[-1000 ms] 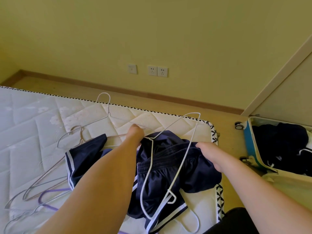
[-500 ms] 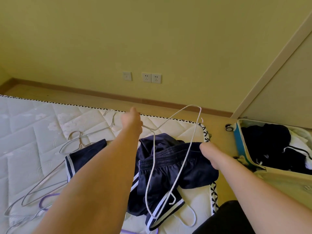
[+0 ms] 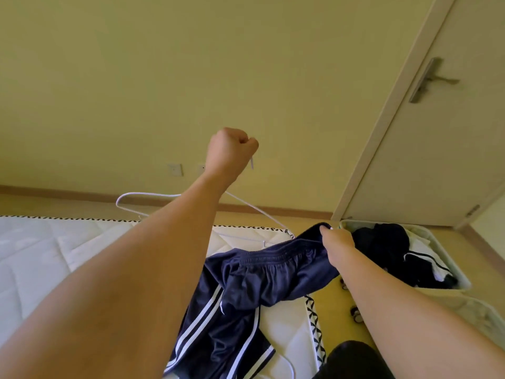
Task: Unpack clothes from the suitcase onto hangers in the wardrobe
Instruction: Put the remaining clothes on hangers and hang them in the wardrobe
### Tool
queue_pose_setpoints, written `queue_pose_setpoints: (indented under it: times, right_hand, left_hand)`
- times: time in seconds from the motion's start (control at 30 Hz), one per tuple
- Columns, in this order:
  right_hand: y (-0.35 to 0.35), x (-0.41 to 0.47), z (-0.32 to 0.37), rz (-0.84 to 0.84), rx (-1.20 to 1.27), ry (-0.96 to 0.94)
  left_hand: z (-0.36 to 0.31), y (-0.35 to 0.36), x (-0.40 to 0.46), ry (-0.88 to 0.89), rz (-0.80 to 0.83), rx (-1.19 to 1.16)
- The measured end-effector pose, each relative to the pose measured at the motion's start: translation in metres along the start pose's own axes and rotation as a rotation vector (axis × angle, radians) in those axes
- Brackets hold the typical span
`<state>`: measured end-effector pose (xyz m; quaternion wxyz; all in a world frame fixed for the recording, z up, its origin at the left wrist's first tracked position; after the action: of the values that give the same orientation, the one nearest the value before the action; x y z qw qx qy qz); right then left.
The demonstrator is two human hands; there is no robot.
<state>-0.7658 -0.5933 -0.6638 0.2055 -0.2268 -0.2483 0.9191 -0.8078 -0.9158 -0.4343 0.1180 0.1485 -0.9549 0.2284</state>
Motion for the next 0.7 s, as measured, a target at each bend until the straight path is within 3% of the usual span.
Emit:
queue_pose_setpoints:
  times: [0.3,0.47,0.63,0.7]
  right_hand:
    - [-0.015,-0.007,0.005,-0.015,-0.216,0.003]
    - [-0.012,-0.006,0.007,0.036,-0.036,0.014]
    - [-0.021,-0.012,0.005,0.096,-0.031,0.073]
    - [-0.027,-0.012,0.016,0.085,0.004,0.007]
  left_hand:
    - [-0.061,0.004,-0.020,0.082,-0.037,-0.072]
    - [-0.087,0.016,-0.026,0.094,-0.006,-0.099]
    - [-0.082,0.018,-0.022,0.077,-0.004,-0.079]
    - [-0.078,0.019,-0.021,0.072,-0.003,-0.049]
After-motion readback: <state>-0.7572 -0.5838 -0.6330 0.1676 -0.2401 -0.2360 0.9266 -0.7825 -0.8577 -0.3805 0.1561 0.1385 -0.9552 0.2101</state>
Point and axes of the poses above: each hand's wrist, its own x-axis towards the middle knuckle, its own y-axis out of the palm, z = x × y, the point moved 10 cm from there along x, towards the middle knuckle, and after that the axes turned 4 degrees about -y, right-handed, at the moved point
